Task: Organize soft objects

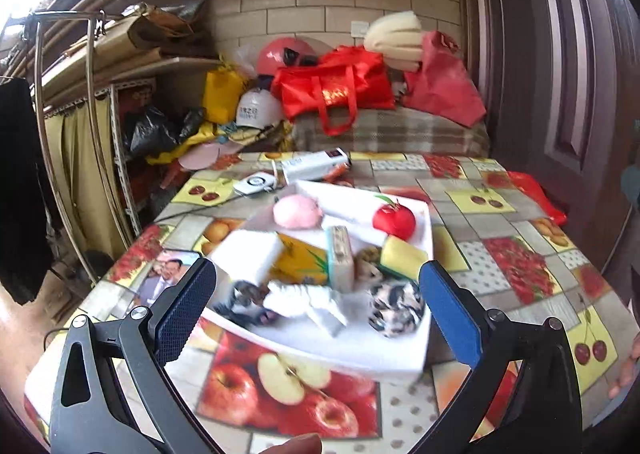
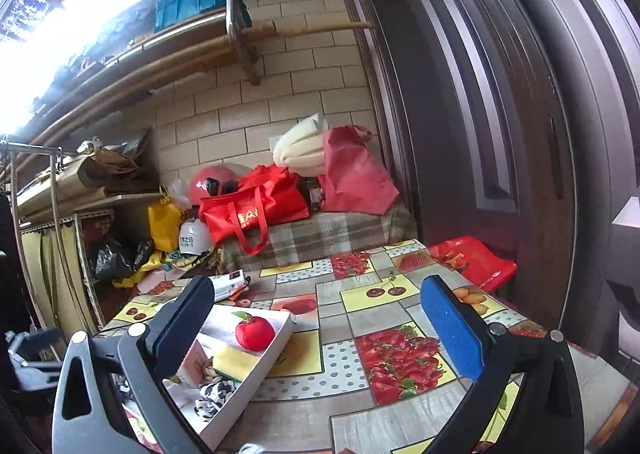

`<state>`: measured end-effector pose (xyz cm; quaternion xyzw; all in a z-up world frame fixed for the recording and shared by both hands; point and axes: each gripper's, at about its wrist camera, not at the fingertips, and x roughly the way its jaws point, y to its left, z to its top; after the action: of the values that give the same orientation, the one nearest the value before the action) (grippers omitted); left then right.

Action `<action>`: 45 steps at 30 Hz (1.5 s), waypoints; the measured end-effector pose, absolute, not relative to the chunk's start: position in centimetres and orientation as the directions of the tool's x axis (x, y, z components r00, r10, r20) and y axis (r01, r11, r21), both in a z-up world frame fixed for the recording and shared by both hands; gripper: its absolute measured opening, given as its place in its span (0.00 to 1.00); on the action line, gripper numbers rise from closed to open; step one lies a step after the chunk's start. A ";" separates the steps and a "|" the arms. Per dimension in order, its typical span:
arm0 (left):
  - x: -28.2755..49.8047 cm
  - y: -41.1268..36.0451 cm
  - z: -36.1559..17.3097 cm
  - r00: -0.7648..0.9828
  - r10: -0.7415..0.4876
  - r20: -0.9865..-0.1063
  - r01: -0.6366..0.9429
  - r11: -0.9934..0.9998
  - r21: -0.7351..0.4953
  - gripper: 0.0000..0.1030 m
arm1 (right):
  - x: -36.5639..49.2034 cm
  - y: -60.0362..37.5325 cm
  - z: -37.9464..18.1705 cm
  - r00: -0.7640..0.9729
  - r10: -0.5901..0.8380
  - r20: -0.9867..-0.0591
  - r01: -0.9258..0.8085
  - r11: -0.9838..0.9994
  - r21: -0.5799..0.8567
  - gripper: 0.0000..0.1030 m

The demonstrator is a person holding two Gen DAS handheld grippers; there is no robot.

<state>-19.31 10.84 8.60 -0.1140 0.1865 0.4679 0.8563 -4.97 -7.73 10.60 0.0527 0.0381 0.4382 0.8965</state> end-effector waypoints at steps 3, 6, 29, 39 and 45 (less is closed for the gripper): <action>-18.7 10.4 8.4 0.470 0.758 -0.453 -0.848 0.530 0.008 1.00 | -5.7 -8.7 11.0 0.595 0.804 -0.008 -0.796 0.591 0.132 1.00; -18.9 10.4 8.4 0.493 0.720 -0.488 -0.834 0.551 -0.028 1.00 | -6.3 -9.5 11.2 0.589 0.808 0.009 -0.801 0.583 0.136 1.00; -20.1 5.8 7.8 0.472 0.711 -0.521 -0.829 0.559 0.011 1.00 | -6.3 -13.3 10.6 0.607 0.791 -0.072 -0.763 0.606 0.225 1.00; -20.1 5.6 7.8 0.472 0.712 -0.520 -0.829 0.560 0.014 1.00 | -6.5 -13.5 10.5 0.606 0.792 -0.076 -0.762 0.605 0.231 1.00; -20.2 5.7 7.7 0.473 0.710 -0.521 -0.828 0.560 0.011 1.00 | -6.5 -13.2 10.5 0.602 0.794 -0.083 -0.766 0.603 0.223 1.00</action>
<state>-20.18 5.70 7.66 -0.1221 0.2413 0.4528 0.8496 -6.51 -13.17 10.46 0.0823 0.0870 0.4378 0.8911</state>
